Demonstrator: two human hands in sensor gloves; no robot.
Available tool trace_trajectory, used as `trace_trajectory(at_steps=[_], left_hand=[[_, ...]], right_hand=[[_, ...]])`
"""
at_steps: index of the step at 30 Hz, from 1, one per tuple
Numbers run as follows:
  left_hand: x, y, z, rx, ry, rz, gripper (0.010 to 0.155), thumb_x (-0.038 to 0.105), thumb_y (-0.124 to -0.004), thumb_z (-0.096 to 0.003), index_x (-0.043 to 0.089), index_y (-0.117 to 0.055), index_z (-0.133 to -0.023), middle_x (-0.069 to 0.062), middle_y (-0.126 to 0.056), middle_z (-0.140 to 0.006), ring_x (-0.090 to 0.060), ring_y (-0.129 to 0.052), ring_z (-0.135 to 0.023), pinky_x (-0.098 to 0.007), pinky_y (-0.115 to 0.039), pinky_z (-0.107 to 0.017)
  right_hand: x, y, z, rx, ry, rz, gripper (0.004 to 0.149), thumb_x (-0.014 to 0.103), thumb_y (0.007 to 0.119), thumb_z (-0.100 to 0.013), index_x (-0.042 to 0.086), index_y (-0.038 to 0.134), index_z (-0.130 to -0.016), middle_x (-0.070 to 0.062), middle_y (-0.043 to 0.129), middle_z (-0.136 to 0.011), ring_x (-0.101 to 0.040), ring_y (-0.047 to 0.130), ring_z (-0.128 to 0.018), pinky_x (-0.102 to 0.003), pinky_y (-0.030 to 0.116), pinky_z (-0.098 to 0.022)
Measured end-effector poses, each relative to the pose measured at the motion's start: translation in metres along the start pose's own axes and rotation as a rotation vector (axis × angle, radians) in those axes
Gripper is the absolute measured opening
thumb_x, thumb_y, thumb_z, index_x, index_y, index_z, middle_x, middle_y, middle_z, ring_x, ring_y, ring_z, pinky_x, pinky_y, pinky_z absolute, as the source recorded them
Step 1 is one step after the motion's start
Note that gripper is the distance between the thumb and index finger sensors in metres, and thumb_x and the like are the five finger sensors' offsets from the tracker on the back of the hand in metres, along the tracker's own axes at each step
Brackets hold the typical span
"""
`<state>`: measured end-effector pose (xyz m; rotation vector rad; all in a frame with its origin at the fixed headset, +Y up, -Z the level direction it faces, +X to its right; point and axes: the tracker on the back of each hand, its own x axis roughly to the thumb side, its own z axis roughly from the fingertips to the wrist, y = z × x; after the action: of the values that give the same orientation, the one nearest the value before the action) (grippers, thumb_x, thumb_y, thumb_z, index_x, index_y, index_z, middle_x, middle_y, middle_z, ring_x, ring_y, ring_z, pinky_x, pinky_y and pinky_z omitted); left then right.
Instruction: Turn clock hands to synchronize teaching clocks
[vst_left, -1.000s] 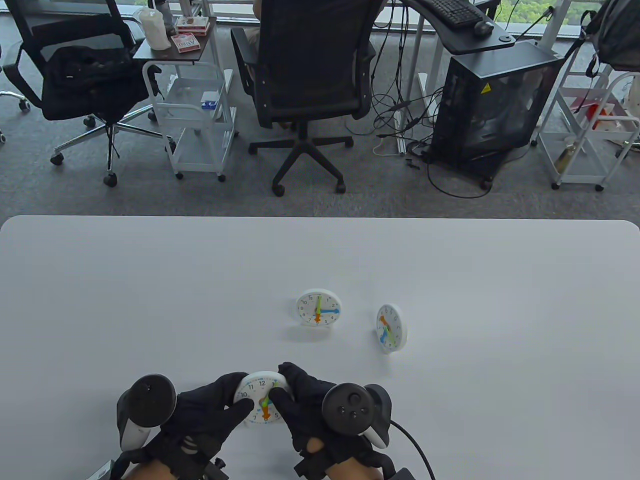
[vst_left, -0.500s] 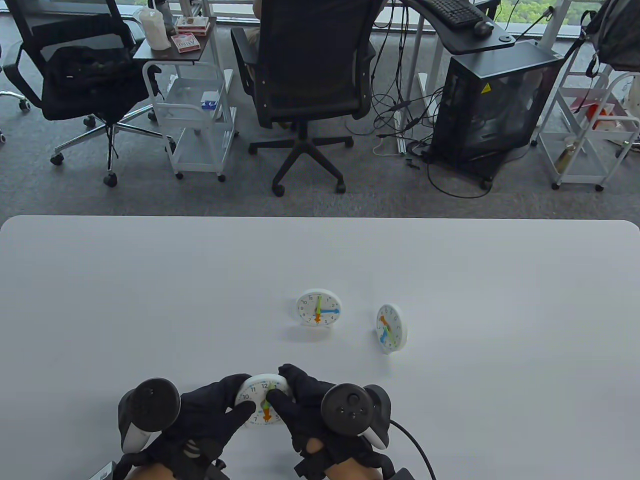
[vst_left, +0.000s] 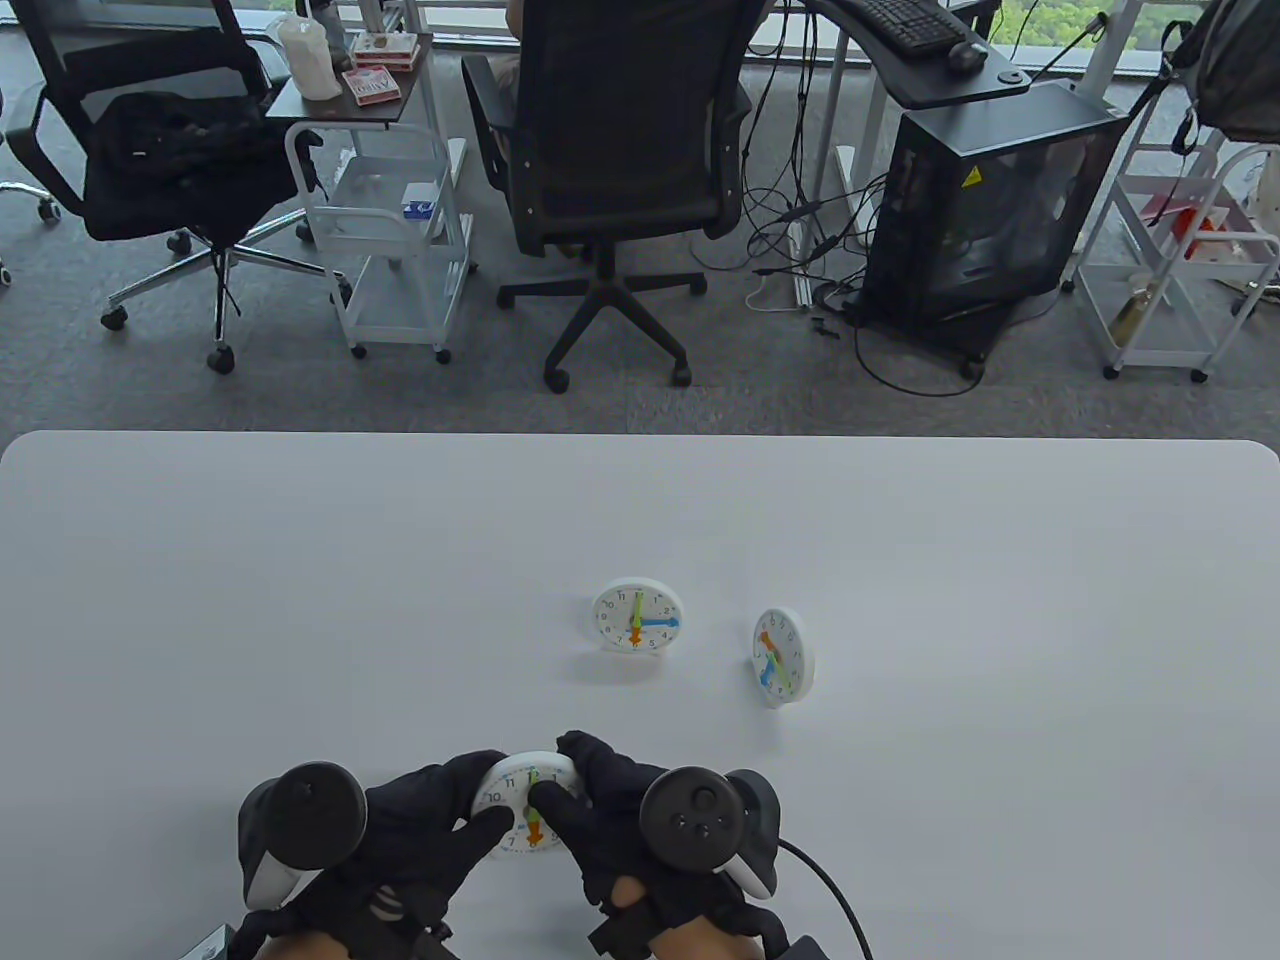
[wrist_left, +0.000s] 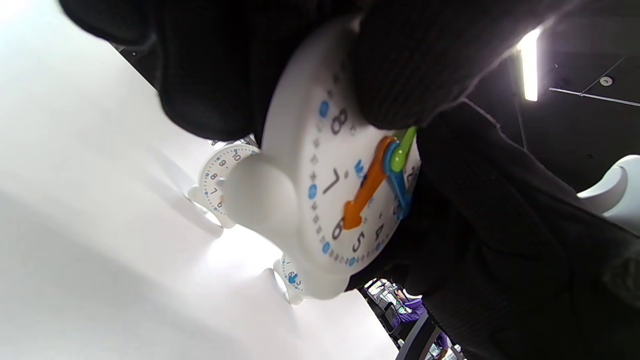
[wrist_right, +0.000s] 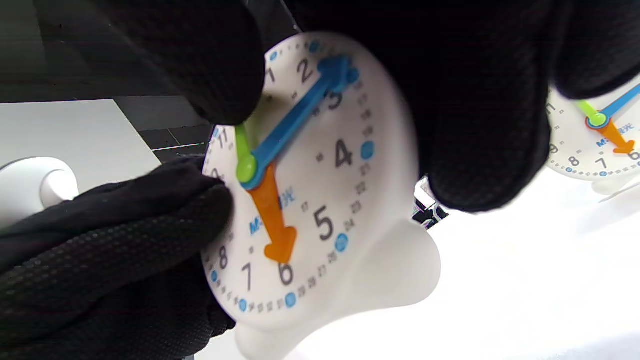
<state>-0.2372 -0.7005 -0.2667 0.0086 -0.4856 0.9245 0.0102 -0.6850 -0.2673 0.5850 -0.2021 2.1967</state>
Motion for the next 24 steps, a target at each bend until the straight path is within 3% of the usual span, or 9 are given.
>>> trace_trajectory(at_steps=[10, 15, 18, 24], left_hand=[[0.001, -0.001, 0.0, -0.01, 0.004, 0.009, 0.055, 0.041, -0.091, -0.0475, 0.014, -0.077, -0.093, -0.007, -0.104, -0.069, -0.04, -0.1, -0.062, -0.069, -0.065, -0.058], [-0.003, 0.005, -0.002, -0.011, 0.027, 0.076, 0.053, 0.04, -0.092, -0.0475, 0.015, -0.078, -0.093, -0.007, -0.104, -0.071, -0.041, -0.099, -0.065, -0.07, -0.065, -0.058], [-0.008, 0.01, -0.003, 0.013, 0.045, 0.062, 0.053, 0.04, -0.092, -0.0475, 0.015, -0.078, -0.092, -0.007, -0.104, -0.071, -0.041, -0.099, -0.066, -0.07, -0.064, -0.058], [-0.018, 0.018, -0.005, 0.053, 0.09, 0.017, 0.052, 0.039, -0.091, -0.0479, 0.017, -0.077, -0.093, -0.008, -0.103, -0.075, -0.043, -0.097, -0.07, -0.07, -0.063, -0.058]], right_hand=[[-0.002, 0.0, 0.0, 0.006, 0.014, -0.022, 0.069, 0.05, 0.078, -0.05, -0.01, 0.079, -0.084, -0.017, 0.097, -0.062, -0.038, 0.106, -0.038, -0.065, 0.076, -0.04], [-0.012, -0.013, -0.004, 0.049, 0.032, -0.177, 0.077, 0.052, 0.076, -0.051, -0.011, 0.068, -0.094, -0.022, 0.09, -0.076, -0.043, 0.102, -0.053, -0.068, 0.071, -0.046], [-0.028, -0.038, -0.004, -0.067, 0.059, -0.286, 0.078, 0.051, 0.076, -0.051, -0.012, 0.064, -0.096, -0.026, 0.086, -0.081, -0.048, 0.098, -0.059, -0.07, 0.069, -0.047], [-0.059, -0.086, 0.005, -0.307, 0.131, -0.279, 0.077, 0.05, 0.075, -0.052, -0.012, 0.063, -0.097, -0.03, 0.08, -0.086, -0.055, 0.09, -0.068, -0.072, 0.065, -0.048]])
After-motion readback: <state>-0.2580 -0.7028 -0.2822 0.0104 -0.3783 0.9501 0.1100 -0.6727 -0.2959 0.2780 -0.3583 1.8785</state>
